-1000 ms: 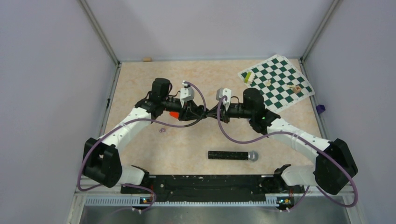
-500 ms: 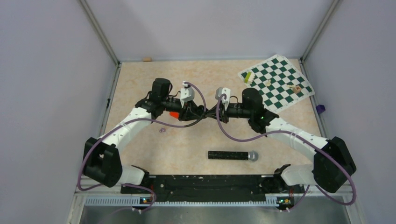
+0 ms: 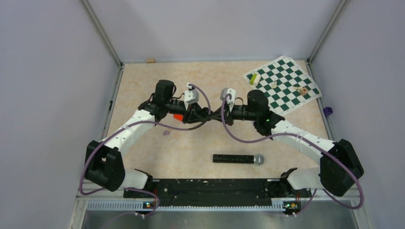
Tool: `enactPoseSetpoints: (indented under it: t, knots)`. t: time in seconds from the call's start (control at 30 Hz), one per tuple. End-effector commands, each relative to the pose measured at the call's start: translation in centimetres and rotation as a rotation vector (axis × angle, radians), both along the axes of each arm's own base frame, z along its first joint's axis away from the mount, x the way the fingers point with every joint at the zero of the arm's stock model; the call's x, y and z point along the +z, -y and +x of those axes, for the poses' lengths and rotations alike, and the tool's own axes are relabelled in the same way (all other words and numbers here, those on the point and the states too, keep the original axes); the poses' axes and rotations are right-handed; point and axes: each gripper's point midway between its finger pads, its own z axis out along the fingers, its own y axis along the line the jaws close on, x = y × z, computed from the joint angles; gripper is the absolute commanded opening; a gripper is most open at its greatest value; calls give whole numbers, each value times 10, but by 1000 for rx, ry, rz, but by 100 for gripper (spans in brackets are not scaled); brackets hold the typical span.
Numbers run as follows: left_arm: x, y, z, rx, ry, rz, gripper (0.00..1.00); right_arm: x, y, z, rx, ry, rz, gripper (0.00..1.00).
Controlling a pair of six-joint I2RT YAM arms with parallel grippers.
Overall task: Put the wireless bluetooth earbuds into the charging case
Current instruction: Place the earbud in the charging case.
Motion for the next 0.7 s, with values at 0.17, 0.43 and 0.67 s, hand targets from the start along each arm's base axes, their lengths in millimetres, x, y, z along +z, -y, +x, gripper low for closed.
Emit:
enactPoseSetpoints:
  t: [0.17, 0.43, 0.67]
  knots:
    - [18, 4, -7, -50, 47, -44, 0, 18, -1, 3, -21, 45, 32, 12]
    - [17, 5, -7, -55, 41, -45, 0, 37, 6, -4, -1, 104, 29, 35]
    - [18, 5, -7, -56, 40, -46, 0, 50, 13, -7, 2, 148, 28, 42]
